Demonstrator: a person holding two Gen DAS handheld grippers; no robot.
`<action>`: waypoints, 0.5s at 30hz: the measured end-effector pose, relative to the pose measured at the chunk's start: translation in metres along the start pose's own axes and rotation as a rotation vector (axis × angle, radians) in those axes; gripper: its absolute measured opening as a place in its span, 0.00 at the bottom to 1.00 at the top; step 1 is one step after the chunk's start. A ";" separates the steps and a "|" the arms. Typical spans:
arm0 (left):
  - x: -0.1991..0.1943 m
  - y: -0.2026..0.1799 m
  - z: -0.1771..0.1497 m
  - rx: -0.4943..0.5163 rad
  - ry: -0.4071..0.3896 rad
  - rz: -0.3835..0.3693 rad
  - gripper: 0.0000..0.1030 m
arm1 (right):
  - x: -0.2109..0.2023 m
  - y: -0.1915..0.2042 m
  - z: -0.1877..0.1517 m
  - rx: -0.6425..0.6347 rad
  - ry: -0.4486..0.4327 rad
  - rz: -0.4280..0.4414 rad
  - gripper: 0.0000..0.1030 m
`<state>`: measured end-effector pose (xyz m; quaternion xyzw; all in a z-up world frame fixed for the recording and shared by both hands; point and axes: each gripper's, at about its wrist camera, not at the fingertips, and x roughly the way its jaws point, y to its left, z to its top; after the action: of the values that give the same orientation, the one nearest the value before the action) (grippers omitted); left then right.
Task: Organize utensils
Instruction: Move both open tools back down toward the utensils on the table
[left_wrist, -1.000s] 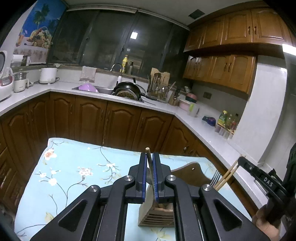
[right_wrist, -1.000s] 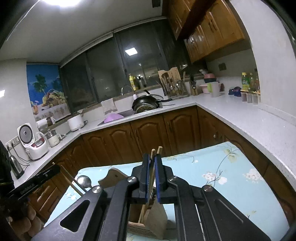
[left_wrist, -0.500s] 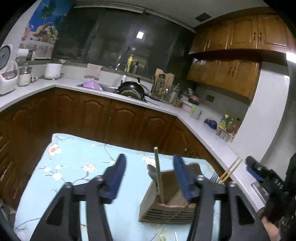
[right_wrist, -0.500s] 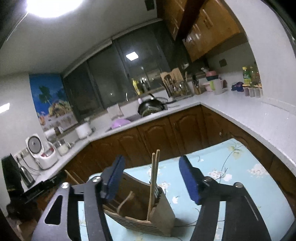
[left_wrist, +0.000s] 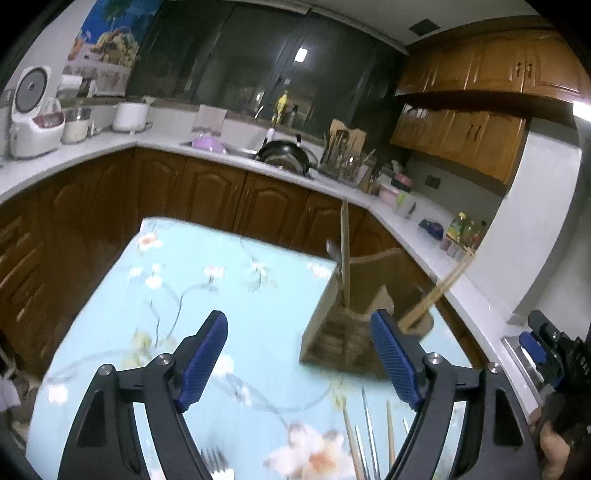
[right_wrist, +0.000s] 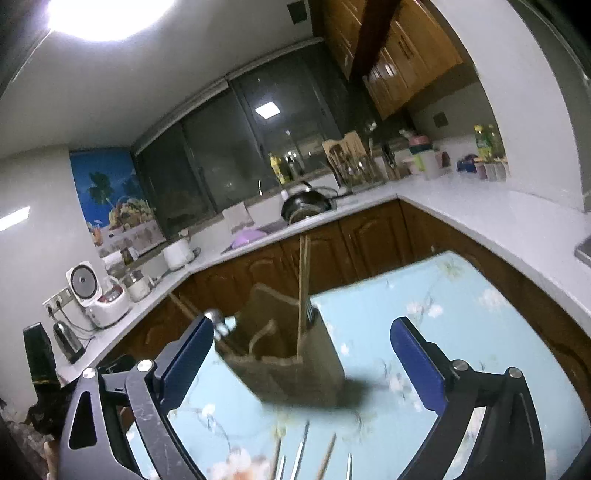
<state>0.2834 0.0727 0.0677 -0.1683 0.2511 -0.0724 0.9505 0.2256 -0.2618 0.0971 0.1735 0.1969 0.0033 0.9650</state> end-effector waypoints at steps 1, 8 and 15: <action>-0.006 0.001 -0.007 -0.006 0.010 0.000 0.77 | -0.004 -0.001 -0.003 0.000 0.006 -0.004 0.95; -0.039 0.000 -0.024 -0.027 0.072 0.009 0.77 | -0.031 -0.011 -0.038 0.019 0.071 -0.044 0.95; -0.062 0.004 -0.045 -0.045 0.121 0.020 0.77 | -0.040 -0.020 -0.068 0.046 0.129 -0.059 0.95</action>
<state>0.2075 0.0773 0.0571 -0.1823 0.3113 -0.0673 0.9302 0.1619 -0.2613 0.0469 0.1891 0.2637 -0.0187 0.9457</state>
